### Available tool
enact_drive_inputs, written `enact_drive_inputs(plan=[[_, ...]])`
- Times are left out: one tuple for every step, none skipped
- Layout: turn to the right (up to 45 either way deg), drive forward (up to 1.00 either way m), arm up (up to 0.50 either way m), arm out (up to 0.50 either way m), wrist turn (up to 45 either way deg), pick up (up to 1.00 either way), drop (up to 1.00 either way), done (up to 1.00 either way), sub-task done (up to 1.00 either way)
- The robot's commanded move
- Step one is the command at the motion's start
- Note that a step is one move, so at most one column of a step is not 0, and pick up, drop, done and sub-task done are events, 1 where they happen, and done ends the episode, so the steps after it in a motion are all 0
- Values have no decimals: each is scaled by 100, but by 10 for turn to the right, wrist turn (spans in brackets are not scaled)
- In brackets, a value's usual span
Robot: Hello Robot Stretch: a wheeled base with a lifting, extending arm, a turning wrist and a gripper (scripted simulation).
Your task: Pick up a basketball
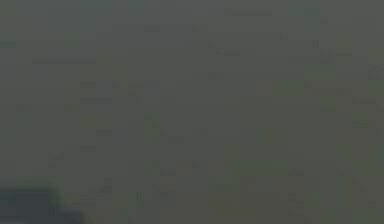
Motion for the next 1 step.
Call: enact_drive_inputs(plan=[[0,0,0,0,450,0,0,0,0]])
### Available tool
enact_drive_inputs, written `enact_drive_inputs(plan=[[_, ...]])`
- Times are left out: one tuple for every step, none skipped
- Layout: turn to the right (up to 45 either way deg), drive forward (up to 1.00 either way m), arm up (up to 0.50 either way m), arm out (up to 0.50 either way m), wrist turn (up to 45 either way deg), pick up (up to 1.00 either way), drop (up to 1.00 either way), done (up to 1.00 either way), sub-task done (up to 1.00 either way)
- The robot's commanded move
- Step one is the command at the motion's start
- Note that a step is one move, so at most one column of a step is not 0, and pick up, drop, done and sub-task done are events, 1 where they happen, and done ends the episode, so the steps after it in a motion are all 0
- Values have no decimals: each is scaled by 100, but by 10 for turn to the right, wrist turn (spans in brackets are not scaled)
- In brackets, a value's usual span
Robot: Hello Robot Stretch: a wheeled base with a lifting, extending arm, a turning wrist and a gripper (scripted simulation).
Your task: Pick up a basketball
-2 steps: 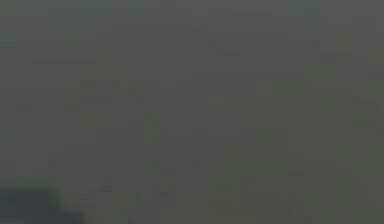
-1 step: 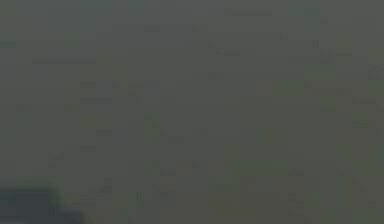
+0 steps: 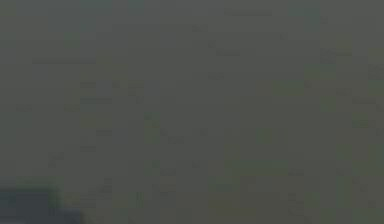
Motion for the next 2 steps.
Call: enact_drive_inputs(plan=[[0,0,0,0,450,0,0,0,0],[0,0,0,0,450,0,0,0,0]])
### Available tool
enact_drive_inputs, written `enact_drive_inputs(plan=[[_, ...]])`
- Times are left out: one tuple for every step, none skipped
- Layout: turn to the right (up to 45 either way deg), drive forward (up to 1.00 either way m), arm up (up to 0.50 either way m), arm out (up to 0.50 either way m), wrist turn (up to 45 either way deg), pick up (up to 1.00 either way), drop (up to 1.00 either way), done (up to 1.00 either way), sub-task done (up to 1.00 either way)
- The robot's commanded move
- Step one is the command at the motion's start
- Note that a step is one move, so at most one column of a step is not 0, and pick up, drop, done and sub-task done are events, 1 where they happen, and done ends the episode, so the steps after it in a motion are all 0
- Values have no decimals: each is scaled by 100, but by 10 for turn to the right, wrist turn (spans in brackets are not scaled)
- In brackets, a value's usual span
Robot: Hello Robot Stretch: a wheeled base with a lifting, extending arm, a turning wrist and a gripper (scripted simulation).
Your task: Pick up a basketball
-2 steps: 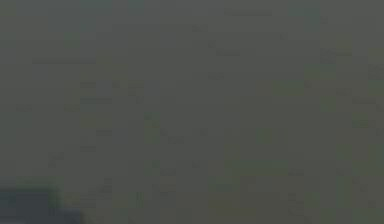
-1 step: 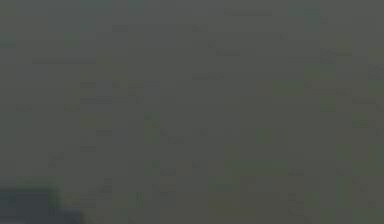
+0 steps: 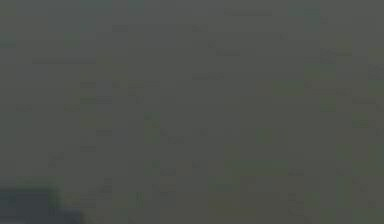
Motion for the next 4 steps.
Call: enact_drive_inputs(plan=[[0,0,0,0,240,0,0,0,0],[0,0,-20,0,0,0,0,0,0],[0,0,0,0,0,100,0,0,0],[0,0,10,0,0,0,0,0,0]])
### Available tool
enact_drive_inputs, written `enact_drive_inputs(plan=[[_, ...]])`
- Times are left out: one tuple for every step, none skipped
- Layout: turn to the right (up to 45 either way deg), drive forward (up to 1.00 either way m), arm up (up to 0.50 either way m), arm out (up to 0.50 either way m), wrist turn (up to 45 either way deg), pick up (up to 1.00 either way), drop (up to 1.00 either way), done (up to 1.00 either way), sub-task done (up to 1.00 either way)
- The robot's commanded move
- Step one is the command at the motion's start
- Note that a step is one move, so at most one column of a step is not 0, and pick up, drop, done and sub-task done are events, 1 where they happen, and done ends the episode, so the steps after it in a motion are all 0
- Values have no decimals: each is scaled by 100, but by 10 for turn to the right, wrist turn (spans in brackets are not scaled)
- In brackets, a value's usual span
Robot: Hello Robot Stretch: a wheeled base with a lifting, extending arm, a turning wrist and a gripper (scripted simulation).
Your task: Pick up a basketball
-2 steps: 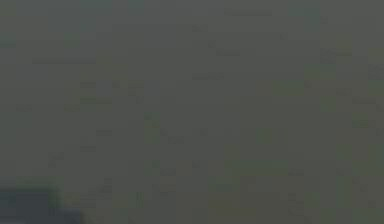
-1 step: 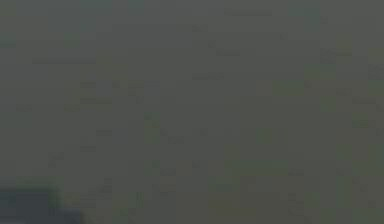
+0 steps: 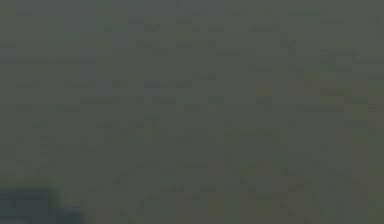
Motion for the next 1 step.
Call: enact_drive_inputs(plan=[[0,0,0,0,0,0,0,100,0]])
